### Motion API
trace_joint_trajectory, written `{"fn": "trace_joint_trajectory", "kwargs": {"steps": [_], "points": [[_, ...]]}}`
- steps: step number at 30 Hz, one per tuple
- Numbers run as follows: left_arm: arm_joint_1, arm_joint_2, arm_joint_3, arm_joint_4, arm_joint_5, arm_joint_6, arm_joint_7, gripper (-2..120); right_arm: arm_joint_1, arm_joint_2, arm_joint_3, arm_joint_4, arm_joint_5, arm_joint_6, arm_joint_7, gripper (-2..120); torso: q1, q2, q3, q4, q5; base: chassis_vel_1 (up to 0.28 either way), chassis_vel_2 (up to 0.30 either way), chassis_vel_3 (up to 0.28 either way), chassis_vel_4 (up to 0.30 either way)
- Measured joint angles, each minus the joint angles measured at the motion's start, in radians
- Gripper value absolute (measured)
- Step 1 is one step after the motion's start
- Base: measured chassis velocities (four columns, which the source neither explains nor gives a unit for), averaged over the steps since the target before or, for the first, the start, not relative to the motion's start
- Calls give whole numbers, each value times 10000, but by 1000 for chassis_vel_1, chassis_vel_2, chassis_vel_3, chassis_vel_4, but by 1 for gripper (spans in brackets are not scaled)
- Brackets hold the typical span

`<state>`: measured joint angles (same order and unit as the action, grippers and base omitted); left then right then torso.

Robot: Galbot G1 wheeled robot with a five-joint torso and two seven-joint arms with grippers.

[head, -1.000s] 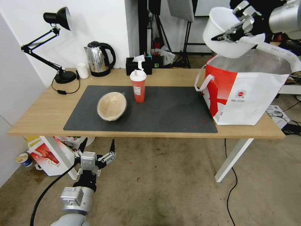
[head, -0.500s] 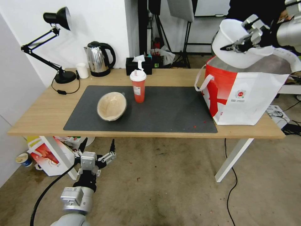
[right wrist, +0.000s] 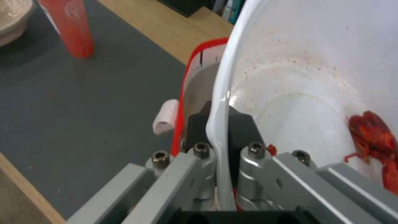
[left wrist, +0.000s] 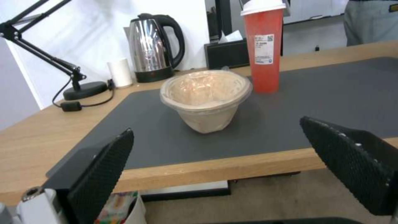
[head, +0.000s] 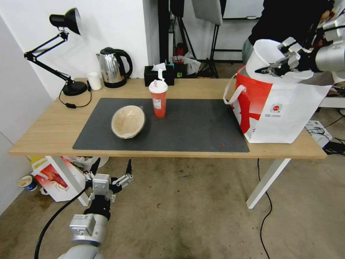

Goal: Pick up the trash from the table and place it into the takeout bag.

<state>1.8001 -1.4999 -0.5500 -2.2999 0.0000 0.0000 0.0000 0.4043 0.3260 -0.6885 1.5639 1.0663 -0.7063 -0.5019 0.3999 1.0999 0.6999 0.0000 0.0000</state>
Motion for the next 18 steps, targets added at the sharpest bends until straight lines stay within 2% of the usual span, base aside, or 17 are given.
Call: {"fn": "trace_joint_trajectory", "kwargs": {"steps": [8, 11, 14, 16, 17, 18], "points": [[0, 0, 0, 0, 0, 0, 0, 100, -678, -174, 631, 189, -73, -1, 57, 2, 0, 0, 0, -1, 2, 0, 0, 0, 0], [0, 0, 0, 0, 0, 0, 0, 100, -733, -189, 765, 223, -5, -6, 241, 19, 1, 0, 0, -1, 1, 0, 0, 0, 0], [0, 0, 0, 0, 0, 0, 0, 100, -730, -188, 797, 249, 61, -13, 290, 25, 0, 0, 0, 0, 0, 0, 0, 0, 0], [0, 0, 0, 0, 0, 0, 0, 100, -695, -158, 827, 249, 180, -29, 406, 37, 0, 0, 0, -1, 0, 0, 0, 0, 0], [0, 0, 0, 0, 0, 0, 0, 100, -695, -158, 827, 249, 180, -29, 406, 37, 0, 0, 0, -1, 0, 0, 0, 0, 0], [0, 0, 0, 0, 0, 0, 0, 100, -677, -135, 833, 252, 305, -68, 562, 42, 0, 0, 0, 0, 0, 0, 0, 0, 0]]}}
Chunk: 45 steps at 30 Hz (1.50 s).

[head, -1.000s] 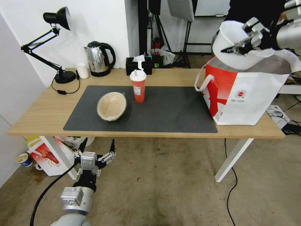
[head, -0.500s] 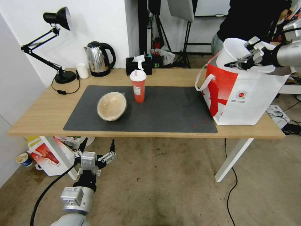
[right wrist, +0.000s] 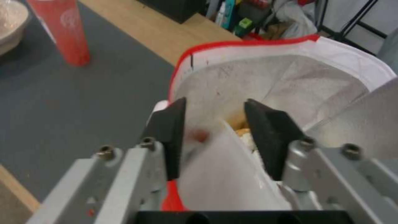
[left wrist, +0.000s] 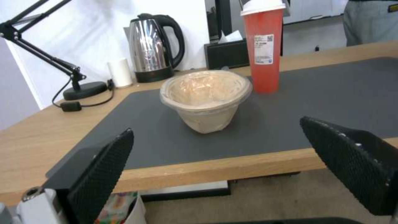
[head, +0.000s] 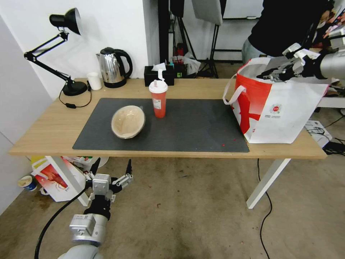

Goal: Pick up the trash from the table and place it into the takeout bag.

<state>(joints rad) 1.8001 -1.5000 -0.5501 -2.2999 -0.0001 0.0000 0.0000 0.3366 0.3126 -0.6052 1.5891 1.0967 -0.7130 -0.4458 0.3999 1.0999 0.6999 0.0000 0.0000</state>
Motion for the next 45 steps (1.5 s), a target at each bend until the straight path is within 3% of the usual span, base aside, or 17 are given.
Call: {"fn": "trace_joint_trajectory", "kwargs": {"steps": [16, 18, 22, 23, 25, 27, 29, 32, 33, 35, 42, 45], "points": [[0, 1, 0, 0, 0, 0, 0, 100, 211, 215, -38, -5, 203, -58, 338, 99, 0, 0, 0, 0, 2, 0, 0, 0, 0], [0, 0, -1, 0, 0, 0, 0, 100, 184, 226, 52, -6, 205, -54, 372, 100, 1, 0, 0, 0, 1, 0, 0, 0, 0], [0, 0, 0, 0, 0, 0, 0, 100, -909, 291, 1697, 191, 876, 307, 1253, 100, 1, 0, 1, 1, 1, 0, 0, 0, 0], [0, 0, 0, 0, 0, 0, 0, 100, -909, 291, 1697, 191, 876, 307, 1253, 100, 1, 0, 1, 1, 1, 0, 0, 0, 0], [0, 0, 0, 0, 0, 0, 0, 100, -2543, 286, 3648, 864, 1751, 1130, 2207, 100, 0, 0, 0, -2, 0, 0, 0, 0, 0], [0, 1, -1, 0, 0, 0, 0, 100, -3066, 267, 4131, 1163, 2108, 1615, 2600, 100, 0, 0, 0, -3, 3, 0, 0, 0, 0], [1, 1, -1, 0, 1, 0, 0, 100, -4001, 200, 5041, 1875, 2783, 2767, 3406, 100, 1, 0, 1, 0, 5, 0, 0, 0, 0], [0, 1, -1, 0, 0, 0, 0, 100, -4093, 183, 5136, 1980, 2876, 2915, 3534, 100, 1, 0, 0, 0, 4, 0, 0, 0, 0], [0, 0, 0, 0, 0, 0, 0, 100, -4465, 54, 5558, 2597, 3421, 3749, 4409, 100, 1, 0, 0, 0, -1, 0, 0, 0, 0], [0, 0, -1, 0, 0, 0, 0, 100, -4597, -62, 5740, 3022, 3695, 4265, 5032, 100, -1, 2, 0, 0, -3, 0, 0, 0, 0], [0, 0, -1, 0, 0, 0, 0, 100, -4800, -304, 5814, 3978, 3921, 5343, 6011, 100, 1, 2, 0, -3, 1, 0, 0, 0, 0], [0, 1, 0, 0, 0, 0, 0, 100, -5066, -89, 5649, 5052, 3740, 6894, 7447, 100, 0, 2, 0, 2, -2, 0, 0, 0, 0]]}}
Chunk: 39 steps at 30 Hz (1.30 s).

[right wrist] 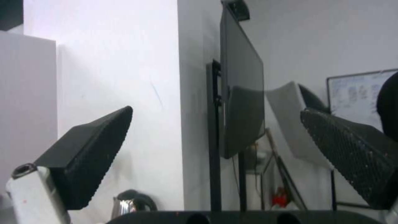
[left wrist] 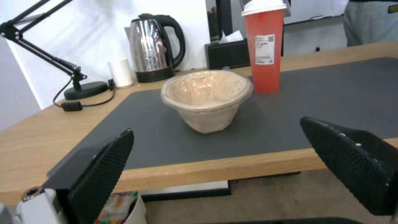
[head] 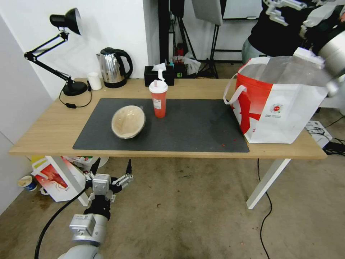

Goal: Pick up the trash from the table and place it into the takeout bag.

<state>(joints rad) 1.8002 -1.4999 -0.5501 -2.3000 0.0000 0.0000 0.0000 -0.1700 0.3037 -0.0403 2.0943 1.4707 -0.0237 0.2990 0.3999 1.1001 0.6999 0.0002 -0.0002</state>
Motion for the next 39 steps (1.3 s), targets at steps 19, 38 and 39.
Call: {"fn": "trace_joint_trajectory", "kwargs": {"steps": [19, 38, 39], "points": [[-1, 0, 0, 0, 0, 0, 0, 100, -10678, 3407, 3820, 3838, -8304, 2934, 2068, 100, -1, -2, 0, -2, 2, 0, 0, 0, 0], [-1, 0, 0, 0, 0, 0, 0, 100, -12247, 5379, 2635, 3656, -10947, 4078, 818, 100, -1, -1, 0, -1, 0, 0, 0, 0, 0], [-1, 0, 0, 0, 0, 0, 0, 100, -12360, 5457, 2591, 3615, -11158, 4148, 817, 100, 0, -1, 0, -2, 1, 0, 0, 0, 0]]}}
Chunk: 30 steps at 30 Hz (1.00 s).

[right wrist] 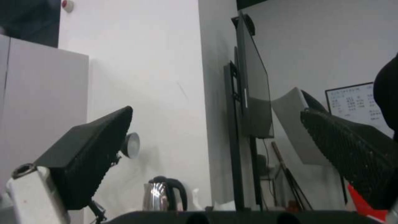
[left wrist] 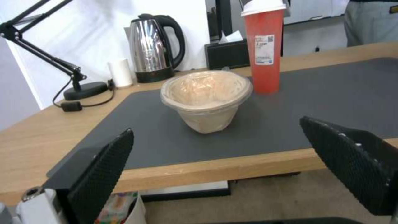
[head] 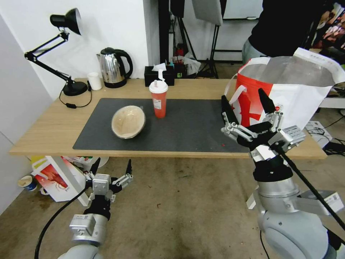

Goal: Pick up the trash from the table and place it into the takeout bag.

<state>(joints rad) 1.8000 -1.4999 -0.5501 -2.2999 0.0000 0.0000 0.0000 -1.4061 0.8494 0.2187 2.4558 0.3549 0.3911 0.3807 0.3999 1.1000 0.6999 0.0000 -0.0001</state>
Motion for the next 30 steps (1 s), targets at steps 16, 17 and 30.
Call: {"fn": "trace_joint_trajectory", "kwargs": {"steps": [16, 17, 30], "points": [[0, 0, 0, 0, 0, 0, 0, 100, -1395, 1704, -681, -980, -3013, 369, 1809, 100, 1, 0, 1, 0, 0, 0, 0, 0, 0], [0, 0, 0, 0, 0, 0, 0, 100, -1395, 1704, -681, -980, -3013, 369, 1809, 100, 1, 0, 1, 0, 0, 0, 0, 0, 0], [0, 1, 0, 0, 0, 0, 0, 100, -2441, 1927, -1485, -1079, -4248, -1046, 4020, 100, 1, 0, 1, 1, 1, 0, 0, 0, 0]]}}
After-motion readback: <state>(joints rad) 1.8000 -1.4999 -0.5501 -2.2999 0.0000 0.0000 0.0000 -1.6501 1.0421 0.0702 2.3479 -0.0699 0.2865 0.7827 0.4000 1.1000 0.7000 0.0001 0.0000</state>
